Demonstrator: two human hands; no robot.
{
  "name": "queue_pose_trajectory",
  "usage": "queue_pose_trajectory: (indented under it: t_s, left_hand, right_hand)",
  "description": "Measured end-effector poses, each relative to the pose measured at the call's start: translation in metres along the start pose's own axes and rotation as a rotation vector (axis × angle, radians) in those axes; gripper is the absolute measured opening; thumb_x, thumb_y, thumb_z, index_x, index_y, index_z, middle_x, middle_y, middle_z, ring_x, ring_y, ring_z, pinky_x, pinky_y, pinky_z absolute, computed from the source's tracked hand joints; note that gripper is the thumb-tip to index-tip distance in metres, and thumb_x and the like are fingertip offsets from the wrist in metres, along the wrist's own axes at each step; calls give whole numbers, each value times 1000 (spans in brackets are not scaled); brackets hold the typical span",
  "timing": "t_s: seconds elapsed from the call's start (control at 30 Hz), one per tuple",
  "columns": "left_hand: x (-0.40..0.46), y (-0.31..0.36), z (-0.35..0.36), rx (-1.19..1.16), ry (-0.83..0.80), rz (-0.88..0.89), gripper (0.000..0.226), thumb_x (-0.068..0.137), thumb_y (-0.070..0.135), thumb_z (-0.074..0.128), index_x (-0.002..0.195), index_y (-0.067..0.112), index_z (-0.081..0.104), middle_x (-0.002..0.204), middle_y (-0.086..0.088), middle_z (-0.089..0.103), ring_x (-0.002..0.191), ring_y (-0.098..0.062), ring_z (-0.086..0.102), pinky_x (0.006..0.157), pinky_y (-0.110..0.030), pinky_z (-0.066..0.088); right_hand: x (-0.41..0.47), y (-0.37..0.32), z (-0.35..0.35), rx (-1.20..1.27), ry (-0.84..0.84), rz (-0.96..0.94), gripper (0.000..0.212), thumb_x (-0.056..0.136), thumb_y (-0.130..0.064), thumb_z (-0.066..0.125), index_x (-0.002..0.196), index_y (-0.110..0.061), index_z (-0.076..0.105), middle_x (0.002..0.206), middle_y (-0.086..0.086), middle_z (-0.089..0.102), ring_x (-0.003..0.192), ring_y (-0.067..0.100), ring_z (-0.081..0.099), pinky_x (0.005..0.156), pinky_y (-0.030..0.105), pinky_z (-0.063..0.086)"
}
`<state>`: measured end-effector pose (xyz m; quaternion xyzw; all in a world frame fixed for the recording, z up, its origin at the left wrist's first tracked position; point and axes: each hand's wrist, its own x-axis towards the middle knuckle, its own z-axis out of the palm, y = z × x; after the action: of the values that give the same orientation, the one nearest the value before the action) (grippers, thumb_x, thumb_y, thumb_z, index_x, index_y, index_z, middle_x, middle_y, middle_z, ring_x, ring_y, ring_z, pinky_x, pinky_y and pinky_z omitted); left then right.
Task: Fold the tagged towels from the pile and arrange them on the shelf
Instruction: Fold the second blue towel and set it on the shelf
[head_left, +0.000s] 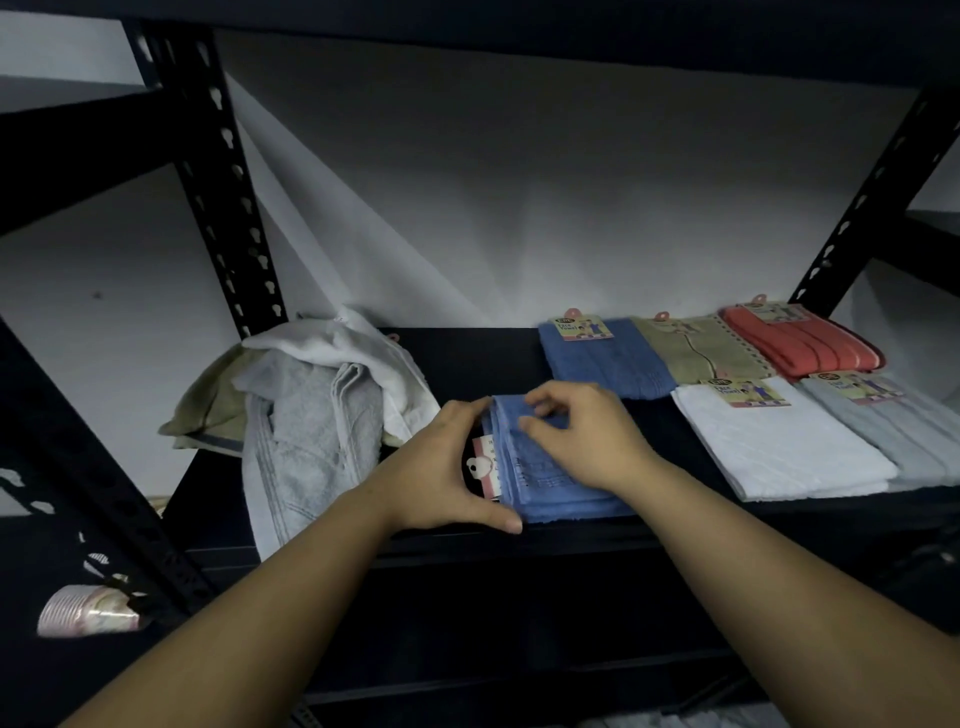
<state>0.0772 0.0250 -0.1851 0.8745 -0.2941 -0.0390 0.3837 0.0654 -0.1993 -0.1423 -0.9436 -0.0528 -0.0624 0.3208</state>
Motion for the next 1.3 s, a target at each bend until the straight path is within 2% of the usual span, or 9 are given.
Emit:
queue_pose_trajectory:
  t_s: [0.1,0.23,0.37,0.47,0.6,0.67,0.87,1.1,1.3]
  left_hand:
    - [1,-2,3,21,39,26,110,72,86,65,161,35,24,157,18,30,142,3,35,119,-33,38]
    - [3,-5,8,117,27,37,88,82,83,57,155,36,41,167,16,20,149,0,29,121,-35,36]
    - [4,-7,10,164,54,52,86,83,78,63,153,30,46,167,17,22,150,1,26,122,-33,34]
    - [4,-5,8,134,50,42,80,85,74,62,152,33,46,165,20,26,148,4,27,121,-29,32]
    - [5,-5,6,10,181,-11,59,97,56,59,148,30,46,153,17,44,138,7,41,115,-29,40]
    - [5,-6,4,-60,249,-70,53,99,51,55,146,28,47,145,17,51,131,8,47,110,-30,44]
    - [5,-5,3,-131,278,-123,62,94,60,42,144,25,50,139,15,56,127,5,52,106,-29,47]
    - [6,-3,3,-109,294,-117,42,106,40,49,142,20,53,136,11,59,123,3,55,104,-24,46]
    - [6,-2,1,-143,301,-125,39,106,42,51,138,21,57,130,13,63,120,3,57,100,-22,46]
  right_hand:
    - [-1,18,-8,-247,-20,-8,46,90,-57,69,129,-32,68,133,-6,62,131,22,47,110,46,42]
    - [-9,31,-6,-254,-160,46,69,91,-69,59,152,-40,47,167,5,30,155,25,20,126,43,22]
    - [-12,40,3,-294,-232,87,86,94,-78,38,165,-36,13,174,8,1,160,22,-3,130,39,7]
    - [-7,35,1,-402,-356,112,92,94,-82,26,165,-31,-3,173,10,-11,160,24,-12,130,44,0]
    - [1,19,-5,-519,-294,-10,83,101,-70,29,166,-25,3,174,6,-1,160,25,-10,130,50,-2]
    - [0,5,3,-443,-248,-117,78,104,-61,34,167,-23,7,174,1,2,160,20,-9,129,48,-3]
    - [1,-8,42,-450,-367,-99,85,99,-74,19,166,-25,2,174,-5,-5,160,14,-9,129,52,-4]
    - [3,-13,36,-479,-415,-86,86,98,-76,19,166,-25,5,174,-3,-5,160,17,-8,128,55,-2]
    - [-23,-29,25,-311,-151,-130,75,104,-63,37,161,-16,32,170,4,28,158,19,19,128,41,18]
